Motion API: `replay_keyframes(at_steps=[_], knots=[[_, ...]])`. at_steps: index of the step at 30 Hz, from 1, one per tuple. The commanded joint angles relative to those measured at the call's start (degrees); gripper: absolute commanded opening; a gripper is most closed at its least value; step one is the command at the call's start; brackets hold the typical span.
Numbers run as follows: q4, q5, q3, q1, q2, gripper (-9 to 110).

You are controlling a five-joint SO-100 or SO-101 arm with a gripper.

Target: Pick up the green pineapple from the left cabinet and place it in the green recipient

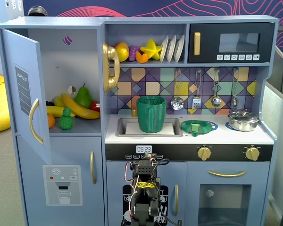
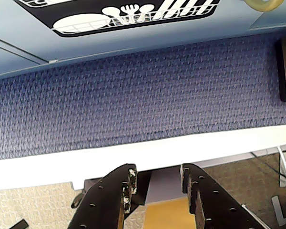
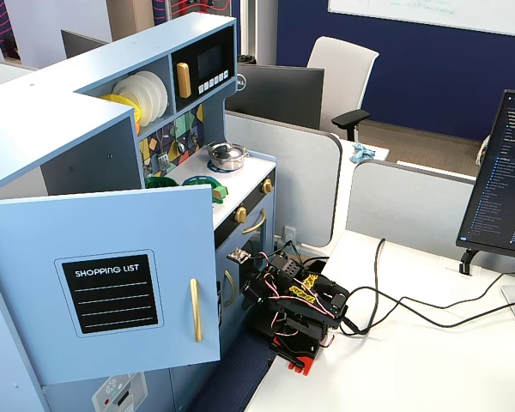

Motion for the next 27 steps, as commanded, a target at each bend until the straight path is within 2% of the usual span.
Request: replay_keyframes(at_steps=[1,13,16,19,23,27], knots=[[9.2,4.9,0.5,0.8,-0.5,0],[9.2,4.7,0.5,0.4,-0.5,0],[7.7,0.2,0.4,-4.6,-0.6,0],[-2.3,-1.6,-1.4,-13.4,-0.8,0],[-22.4,-5.2,-5.2,-27.0,-2.4,2],[-42.6,-6.2,-14.7,-35.6,-14.1,6]])
